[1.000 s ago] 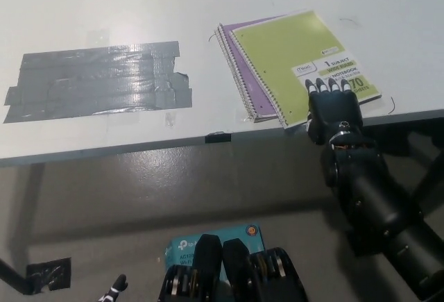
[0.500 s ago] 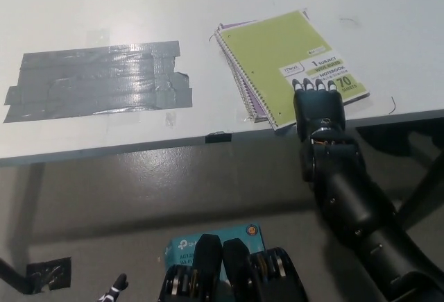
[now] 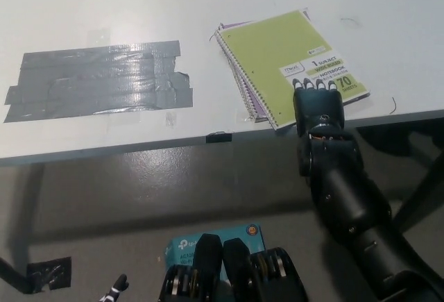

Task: The robot uses its right hand to align two notebooks stacked together until they are fully overlapped

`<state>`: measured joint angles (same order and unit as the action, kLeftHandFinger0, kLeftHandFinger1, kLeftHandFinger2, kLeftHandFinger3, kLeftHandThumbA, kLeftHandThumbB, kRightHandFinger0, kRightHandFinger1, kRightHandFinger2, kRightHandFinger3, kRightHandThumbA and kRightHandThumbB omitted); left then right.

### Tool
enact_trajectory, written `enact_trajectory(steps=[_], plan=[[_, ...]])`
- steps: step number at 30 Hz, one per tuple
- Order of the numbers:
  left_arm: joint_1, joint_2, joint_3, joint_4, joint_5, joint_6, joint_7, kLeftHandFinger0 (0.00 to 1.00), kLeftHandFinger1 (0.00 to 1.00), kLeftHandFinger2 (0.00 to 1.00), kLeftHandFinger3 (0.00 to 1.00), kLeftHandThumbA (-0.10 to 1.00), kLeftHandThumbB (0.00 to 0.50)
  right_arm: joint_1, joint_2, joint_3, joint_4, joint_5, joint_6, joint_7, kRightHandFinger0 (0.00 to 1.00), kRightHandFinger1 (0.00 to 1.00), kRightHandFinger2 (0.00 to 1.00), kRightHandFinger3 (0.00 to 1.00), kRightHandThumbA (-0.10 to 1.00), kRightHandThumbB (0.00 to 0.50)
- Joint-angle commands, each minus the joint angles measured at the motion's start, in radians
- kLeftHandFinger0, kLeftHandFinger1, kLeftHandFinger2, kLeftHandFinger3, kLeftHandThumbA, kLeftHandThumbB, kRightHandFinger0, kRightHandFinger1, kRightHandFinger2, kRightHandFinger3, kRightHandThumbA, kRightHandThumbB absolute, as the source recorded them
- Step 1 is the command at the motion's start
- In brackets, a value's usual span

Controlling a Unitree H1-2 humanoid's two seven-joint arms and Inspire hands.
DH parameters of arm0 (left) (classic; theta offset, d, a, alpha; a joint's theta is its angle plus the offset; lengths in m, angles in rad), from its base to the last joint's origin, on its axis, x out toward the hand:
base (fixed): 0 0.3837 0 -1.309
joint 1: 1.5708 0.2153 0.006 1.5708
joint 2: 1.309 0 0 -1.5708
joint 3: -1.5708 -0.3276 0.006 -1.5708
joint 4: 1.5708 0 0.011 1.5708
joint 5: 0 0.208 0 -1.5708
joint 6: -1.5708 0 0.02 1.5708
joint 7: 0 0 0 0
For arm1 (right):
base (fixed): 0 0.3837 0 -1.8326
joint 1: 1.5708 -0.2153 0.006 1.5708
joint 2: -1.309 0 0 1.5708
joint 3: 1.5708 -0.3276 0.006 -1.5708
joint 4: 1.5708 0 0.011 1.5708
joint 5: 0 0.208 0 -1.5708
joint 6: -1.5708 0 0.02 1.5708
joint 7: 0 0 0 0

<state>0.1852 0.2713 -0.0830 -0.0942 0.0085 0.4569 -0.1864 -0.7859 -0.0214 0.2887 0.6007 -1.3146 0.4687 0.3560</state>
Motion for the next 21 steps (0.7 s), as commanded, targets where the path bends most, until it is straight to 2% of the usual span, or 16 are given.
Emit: enact_trajectory(steps=[1, 2, 4, 5, 6, 7, 12, 14, 16, 21], plan=[[0.012, -0.001, 0.016, -0.029, -0.006, 0.013, 0.002, 0.49, 0.55, 0.68, 1.00, 1.00, 0.500, -0.007, 0.039, -0.042, -0.017, -0.065, 0.001, 0.046, 1.00, 1.00, 1.00, 1.00, 1.00, 0.378], [0.013, -0.002, 0.017, -0.030, -0.006, 0.013, 0.002, 0.53, 0.57, 0.69, 1.00, 1.00, 0.500, -0.010, 0.048, -0.062, -0.014, -0.073, 0.001, 0.065, 1.00, 1.00, 1.00, 1.00, 1.00, 0.368], [0.015, -0.004, 0.020, -0.033, -0.010, 0.013, -0.001, 0.57, 0.58, 0.69, 1.00, 1.00, 0.500, -0.025, 0.109, -0.201, 0.003, -0.070, 0.001, 0.116, 1.00, 1.00, 1.00, 1.00, 1.00, 0.350], [0.014, -0.005, 0.022, -0.027, -0.011, 0.013, -0.001, 0.58, 0.58, 0.68, 1.00, 1.00, 0.500, -0.034, 0.125, -0.243, 0.016, -0.067, 0.001, 0.124, 1.00, 1.00, 1.00, 1.00, 1.00, 0.354], [0.014, -0.006, 0.021, -0.026, -0.007, 0.013, 0.000, 0.53, 0.56, 0.66, 1.00, 1.00, 0.500, -0.050, 0.139, -0.285, 0.039, -0.050, 0.001, 0.135, 1.00, 1.00, 1.00, 1.00, 1.00, 0.354], [0.014, -0.004, 0.020, -0.028, -0.006, 0.013, -0.002, 0.55, 0.56, 0.66, 1.00, 1.00, 0.500, -0.060, 0.146, -0.310, 0.051, -0.039, 0.001, 0.145, 1.00, 1.00, 1.00, 1.00, 1.00, 0.352], [0.028, -0.010, 0.016, -0.037, -0.002, 0.013, 0.001, 0.63, 0.60, 0.70, 1.00, 1.00, 0.500, -0.079, 0.195, -0.424, 0.074, -0.021, 0.001, 0.162, 1.00, 1.00, 1.00, 1.00, 1.00, 0.426], [0.029, -0.013, 0.016, -0.037, -0.007, 0.013, -0.002, 0.62, 0.61, 0.71, 1.00, 1.00, 0.500, -0.081, 0.200, -0.438, 0.071, -0.024, 0.001, 0.169, 1.00, 1.00, 1.00, 1.00, 1.00, 0.441], [0.027, -0.014, 0.013, -0.043, -0.007, 0.013, -0.005, 0.57, 0.61, 0.71, 1.00, 1.00, 0.500, -0.087, 0.205, -0.457, 0.076, -0.018, 0.001, 0.164, 1.00, 1.00, 1.00, 1.00, 1.00, 0.429], [0.032, -0.016, 0.019, -0.054, -0.008, 0.013, -0.004, 0.56, 0.61, 0.72, 1.00, 1.00, 0.500, -0.117, 0.245, -0.551, 0.103, -0.059, 0.001, 0.140, 1.00, 1.00, 1.00, 1.00, 1.00, 0.407]])
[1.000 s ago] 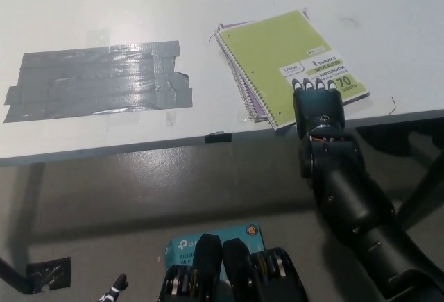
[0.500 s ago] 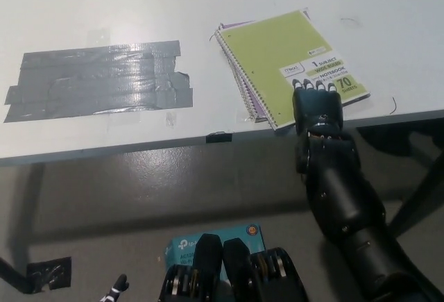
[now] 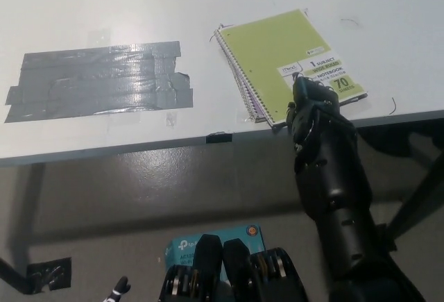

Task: The robot uses its right hand to align two notebooks stacked together until they are fully overlapped

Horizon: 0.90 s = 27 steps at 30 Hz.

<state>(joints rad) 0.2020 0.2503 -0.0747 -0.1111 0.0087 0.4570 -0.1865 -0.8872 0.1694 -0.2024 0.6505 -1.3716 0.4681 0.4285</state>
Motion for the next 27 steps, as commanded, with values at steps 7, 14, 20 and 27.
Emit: enact_trajectory(steps=[7, 14, 20, 27], plan=[[0.016, 0.004, 0.011, -0.031, -0.008, 0.013, -0.004, 0.69, 0.63, 0.70, 1.00, 1.00, 0.500, -0.023, 0.067, -0.116, 0.063, -0.024, 0.002, 0.052, 1.00, 1.00, 1.00, 1.00, 1.00, 0.397], [0.017, 0.007, 0.009, -0.039, -0.003, 0.013, -0.004, 0.61, 0.61, 0.72, 1.00, 1.00, 0.500, -0.009, 0.070, -0.097, 0.057, -0.040, 0.002, 0.047, 1.00, 1.00, 1.00, 1.00, 1.00, 0.379], [0.025, 0.003, 0.009, -0.043, -0.002, 0.013, -0.002, 0.61, 0.61, 0.68, 1.00, 1.00, 0.500, 0.043, 0.035, 0.030, 0.035, -0.014, 0.002, 0.040, 1.00, 1.00, 1.00, 1.00, 1.00, 0.393], [0.035, 0.000, 0.003, -0.042, -0.011, -0.002, -0.011, 0.64, 0.62, 0.71, 1.00, 1.00, 0.500, 0.077, 0.021, -0.003, 0.034, 0.047, 0.002, -0.019, 1.00, 1.00, 1.00, 1.00, 1.00, 0.396]])
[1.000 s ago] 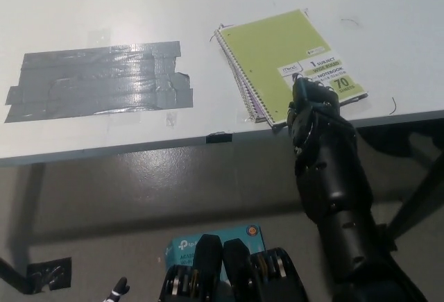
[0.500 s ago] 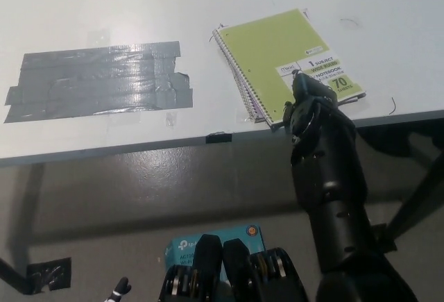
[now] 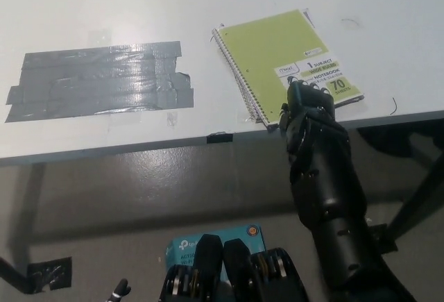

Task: The robot uses its right hand to align two notebooks stacked together until they are fully overlapped

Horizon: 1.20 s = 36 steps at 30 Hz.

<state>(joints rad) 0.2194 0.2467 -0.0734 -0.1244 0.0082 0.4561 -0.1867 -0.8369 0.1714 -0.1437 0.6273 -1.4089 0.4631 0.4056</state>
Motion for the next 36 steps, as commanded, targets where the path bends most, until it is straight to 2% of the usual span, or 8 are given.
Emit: enact_trajectory(steps=[1, 2, 15, 22, 24, 28, 29, 36], plan=[[0.022, 0.000, 0.003, -0.031, -0.013, 0.000, -0.010, 0.59, 0.61, 0.71, 1.00, 1.00, 0.500, 0.024, 0.023, -0.073, 0.063, 0.085, 0.007, -0.005, 1.00, 1.00, 1.00, 1.00, 1.00, 0.395], [0.023, -0.004, 0.007, -0.035, -0.015, 0.014, -0.006, 0.40, 0.55, 0.70, 1.00, 1.00, 0.500, 0.009, 0.033, -0.101, 0.074, 0.089, 0.007, -0.014, 1.00, 1.00, 1.00, 1.00, 1.00, 0.376], [0.038, -0.010, -0.005, -0.047, -0.014, 0.003, -0.014, 0.57, 0.61, 0.72, 1.00, 1.00, 0.500, -0.138, 0.061, -0.262, 0.174, 0.103, 0.007, -0.109, 1.00, 1.00, 1.00, 1.00, 1.00, 0.362], [0.034, -0.016, -0.006, -0.057, -0.007, 0.014, -0.006, 0.43, 0.60, 0.75, 1.00, 1.00, 0.500, -0.170, 0.053, -0.294, 0.208, 0.128, 0.007, -0.141, 1.00, 1.00, 1.00, 1.00, 1.00, 0.372], [0.034, -0.012, -0.009, -0.051, -0.002, 0.001, -0.008, 0.66, 0.66, 0.76, 1.00, 1.00, 0.500, -0.177, 0.052, -0.294, 0.231, 0.126, 0.007, -0.149, 1.00, 1.00, 1.00, 1.00, 1.00, 0.376], [0.036, -0.014, -0.012, -0.054, 0.002, -0.004, -0.004, 0.74, 0.68, 0.76, 1.00, 1.00, 0.500, -0.182, 0.055, -0.292, 0.247, 0.126, 0.007, -0.164, 1.00, 1.00, 1.00, 1.00, 1.00, 0.380], [0.037, -0.017, -0.008, -0.050, -0.003, -0.004, -0.003, 0.62, 0.64, 0.74, 1.00, 1.00, 0.500, -0.177, 0.057, -0.289, 0.247, 0.123, 0.007, -0.163, 1.00, 1.00, 1.00, 1.00, 1.00, 0.382], [0.044, -0.018, 0.007, -0.046, -0.023, -0.008, -0.008, 0.50, 0.58, 0.70, 1.00, 1.00, 0.500, -0.183, 0.064, -0.312, 0.203, 0.104, 0.007, -0.163, 1.00, 1.00, 1.00, 1.00, 1.00, 0.349]])
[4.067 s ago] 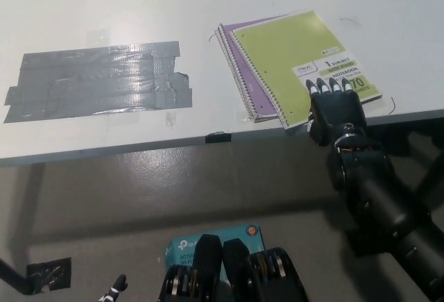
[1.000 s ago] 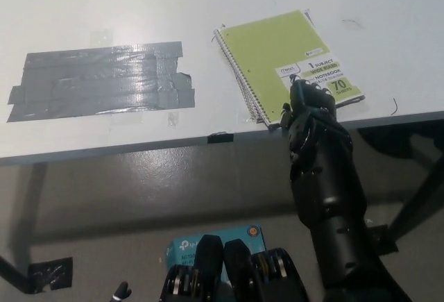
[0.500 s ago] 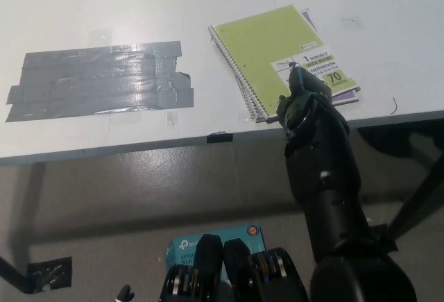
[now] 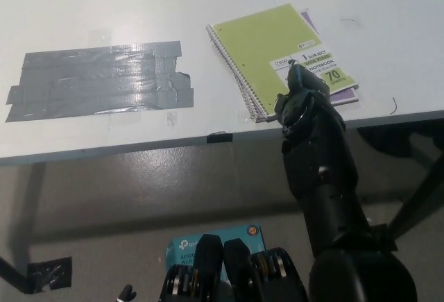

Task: The robot uses its right hand to align two notebooks stacked together until they are fully overlapped

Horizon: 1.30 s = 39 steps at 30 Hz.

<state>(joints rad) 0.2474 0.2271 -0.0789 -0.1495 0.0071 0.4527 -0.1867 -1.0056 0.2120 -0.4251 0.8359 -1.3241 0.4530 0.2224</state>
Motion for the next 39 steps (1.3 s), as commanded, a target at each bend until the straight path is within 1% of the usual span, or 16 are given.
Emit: enact_trajectory(steps=[1, 5, 9, 10, 12, 19, 23, 25, 26, 28, 32, 33, 35, 36, 37, 39], plan=[[0.016, 0.001, 0.011, -0.023, -0.019, 0.000, -0.007, 0.52, 0.59, 0.71, 1.00, 1.00, 0.500, -0.020, 0.024, -0.043, -0.017, 0.015, 0.017, 0.012, 1.00, 1.00, 1.00, 1.00, 1.00, 0.337], [0.020, 0.001, 0.011, -0.021, -0.012, -0.005, -0.003, 0.50, 0.58, 0.70, 1.00, 1.00, 0.500, -0.082, 0.014, -0.068, -0.037, -0.072, 0.017, -0.014, 1.00, 1.00, 1.00, 1.00, 1.00, 0.313], [0.022, 0.004, 0.015, -0.021, -0.016, -0.004, -0.006, 0.58, 0.60, 0.71, 1.00, 1.00, 0.500, -0.157, 0.003, -0.077, -0.042, -0.069, 0.017, -0.110, 1.00, 1.00, 1.00, 1.00, 1.00, 0.289], [0.022, 0.004, 0.017, -0.018, -0.017, -0.007, -0.005, 0.50, 0.60, 0.72, 1.00, 1.00, 0.500, -0.177, -0.010, -0.046, -0.045, -0.132, 0.017, -0.094, 1.00, 1.00, 1.00, 1.00, 1.00, 0.273], [0.022, 0.005, 0.019, -0.018, -0.015, -0.008, -0.004, 0.52, 0.59, 0.70, 1.00, 1.00, 0.500, -0.203, -0.018, -0.042, -0.038, -0.132, 0.017, -0.104, 1.00, 1.00, 1.00, 1.00, 1.00, 0.250], [0.022, 0.008, 0.041, -0.005, -0.039, -0.008, -0.021, 0.84, 0.71, 0.74, 1.00, 1.00, 0.500, -0.377, -0.045, -0.064, -0.023, -0.053, 0.017, -0.206, 1.00, 1.00, 1.00, 1.00, 1.00, 0.189], [0.030, 0.000, 0.060, 0.009, -0.054, -0.025, -0.014, 0.86, 0.66, 0.68, 1.00, 1.00, 0.500, -0.498, -0.073, -0.057, -0.001, 0.102, 0.017, -0.291, 1.00, 1.00, 1.00, 1.00, 1.00, 0.208], [0.034, 0.013, 0.050, 0.007, -0.039, -0.025, -0.014, 0.94, 0.70, 0.69, 1.00, 1.00, 0.500, -0.545, -0.108, -0.020, -0.004, 0.138, 0.017, -0.292, 1.00, 1.00, 1.00, 1.00, 1.00, 0.176], [0.035, 0.016, 0.050, 0.010, -0.032, -0.030, -0.009, 0.94, 0.71, 0.73, 1.00, 1.00, 0.500, -0.562, -0.127, -0.008, -0.015, 0.152, 0.017, -0.263, 1.00, 1.00, 1.00, 1.00, 1.00, 0.180], [0.035, 0.016, 0.049, 0.010, -0.030, -0.030, -0.007, 0.78, 0.69, 0.73, 1.00, 1.00, 0.500, -0.571, -0.170, 0.015, -0.068, 0.245, 0.012, -0.217, 1.00, 1.00, 1.00, 1.00, 1.00, 0.181], [0.042, 0.015, 0.059, 0.003, -0.035, -0.030, -0.002, 0.76, 0.68, 0.71, 1.00, 1.00, 0.500, -0.554, -0.242, 0.050, -0.182, 0.286, 0.017, -0.142, 1.00, 1.00, 1.00, 1.00, 1.00, 0.235], [0.053, 0.016, 0.058, -0.001, -0.038, -0.035, -0.006, 0.76, 0.67, 0.70, 1.00, 1.00, 0.500, -0.507, -0.261, 0.061, -0.272, 0.331, 0.017, -0.088, 1.00, 1.00, 1.00, 1.00, 1.00, 0.268], [0.053, 0.013, 0.058, -0.006, -0.037, -0.029, -0.003, 0.68, 0.64, 0.69, 1.00, 1.00, 0.500, -0.376, -0.325, 0.105, -0.499, 0.374, -0.028, 0.029, 1.00, 1.00, 1.00, 1.00, 1.00, 0.250], [0.055, 0.019, 0.061, -0.011, -0.038, -0.028, -0.006, 0.76, 0.64, 0.68, 1.00, 1.00, 0.500, -0.307, -0.354, 0.127, -0.608, 0.375, -0.033, 0.090, 1.00, 1.00, 1.00, 1.00, 1.00, 0.237], [0.049, 0.031, 0.059, -0.012, -0.044, -0.037, -0.021, 0.74, 0.60, 0.66, 1.00, 1.00, 0.500, -0.105, -0.412, 0.151, -0.907, 0.356, -0.011, 0.248, 1.00, 1.00, 1.00, 1.00, 1.00, 0.283], [0.038, 0.034, 0.062, -0.008, -0.045, -0.036, -0.022, 0.71, 0.59, 0.65, 1.00, 1.00, 0.500, -0.061, -0.430, 0.159, -0.968, 0.371, -0.001, 0.283, 1.00, 1.00, 1.00, 1.00, 1.00, 0.284]])
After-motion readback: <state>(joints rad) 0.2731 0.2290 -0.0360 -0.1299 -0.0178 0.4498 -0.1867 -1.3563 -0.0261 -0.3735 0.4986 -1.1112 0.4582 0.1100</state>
